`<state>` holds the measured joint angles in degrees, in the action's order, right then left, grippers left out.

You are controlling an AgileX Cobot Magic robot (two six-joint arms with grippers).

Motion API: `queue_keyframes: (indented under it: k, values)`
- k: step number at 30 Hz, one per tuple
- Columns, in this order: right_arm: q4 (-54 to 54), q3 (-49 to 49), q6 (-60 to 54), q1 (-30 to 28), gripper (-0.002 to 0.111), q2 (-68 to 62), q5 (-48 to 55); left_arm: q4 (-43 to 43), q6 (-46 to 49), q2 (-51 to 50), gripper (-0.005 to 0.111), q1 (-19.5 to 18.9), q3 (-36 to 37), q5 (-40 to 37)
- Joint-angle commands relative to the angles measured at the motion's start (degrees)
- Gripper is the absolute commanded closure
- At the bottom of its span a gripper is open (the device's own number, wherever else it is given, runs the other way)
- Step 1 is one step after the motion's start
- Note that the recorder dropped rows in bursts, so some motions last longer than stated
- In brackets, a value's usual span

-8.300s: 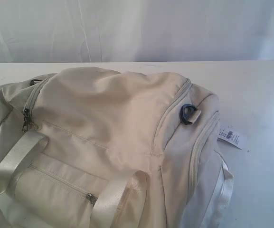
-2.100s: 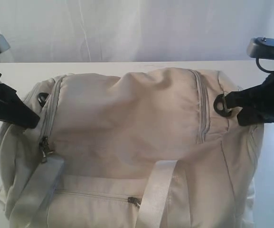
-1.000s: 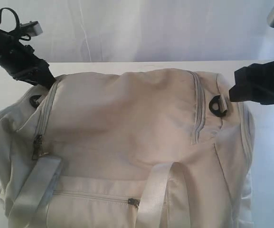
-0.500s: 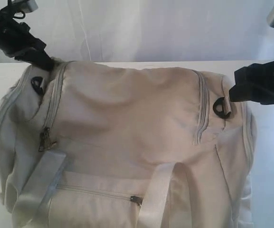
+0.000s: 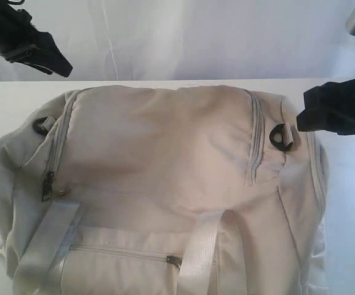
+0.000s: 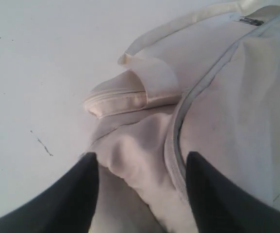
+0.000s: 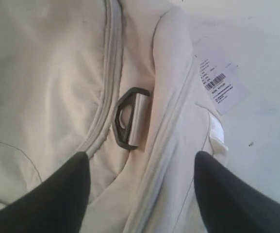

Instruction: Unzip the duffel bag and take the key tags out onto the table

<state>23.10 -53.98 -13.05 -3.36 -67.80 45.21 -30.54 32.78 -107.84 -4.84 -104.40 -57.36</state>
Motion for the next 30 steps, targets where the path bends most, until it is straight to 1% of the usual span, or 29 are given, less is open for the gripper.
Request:
queue_keyframes:
  k: [1,4,6,8,10,11,13,16,18,20,22,24,26,27,30]
  values:
    - [0.24,-0.20,-1.54,-0.35,0.050,0.20,-0.63,2.11,-2.21,3.17,0.044,-0.61,-0.30,-0.52]
    - [3.02,-0.20,-4.68,-0.24,0.050,0.20,-0.63,1.85,-2.92,6.22,0.047,-1.20,-0.30,-3.86]
    - [9.67,-0.40,-12.50,0.69,0.050,0.32,0.53,0.49,-3.32,8.42,0.048,-1.32,-0.04,-6.86]
    - [18.49,-0.90,-23.97,2.57,0.051,0.33,3.77,-0.10,-3.32,10.75,0.048,-1.41,1.95,-6.31]
    - [25.31,-1.08,-32.59,4.84,0.055,0.33,5.06,-0.75,-3.54,14.32,0.052,-2.09,5.92,-5.93]
    - [27.48,-1.18,-34.70,6.36,0.057,0.33,5.15,-0.88,-3.64,16.47,0.054,-2.68,8.59,-5.93]
    - [29.63,-1.30,-36.37,9.90,0.061,0.33,4.87,-0.99,-3.49,21.54,0.061,-4.07,15.29,-5.40]
    - [32.01,-1.30,-39.81,16.37,0.061,-0.32,3.51,-2.17,-3.49,31.14,0.066,-6.19,26.30,-1.21]
    - [33.22,-1.30,-43.71,22.20,0.061,-1.54,0.17,-3.70,-3.77,37.86,0.066,-6.69,33.91,1.22]
    - [33.22,-1.30,-49.21,27.99,0.061,-3.39,-4.51,-3.70,-3.77,42.90,0.066,-6.69,39.99,2.23]
    - [33.22,-1.40,-54.30,34.38,0.061,-5.84,-10.02,-3.70,-3.61,48.60,0.066,-6.69,45.77,2.59]
    - [33.11,-1.55,-57.62,39.89,0.061,-9.05,-18.31,-2.28,-3.43,53.55,0.066,-6.69,50.44,3.33]
    - [31.07,-2.72,-57.08,44.06,0.061,-12.94,-25.84,-0.03,-5.09,57.73,0.066,-6.69,53.87,5.66]
    - [30.62,-3.45,-56.64,45.09,0.061,-15.06,-27.90,1.44,-6.90,59.55,0.066,-6.69,55.85,7.29]
    - [30.61,-7.63,-56.12,46.90,0.061,-21.73,-28.84,7.72,-13.49,63.22,0.067,-6.69,59.17,11.85]
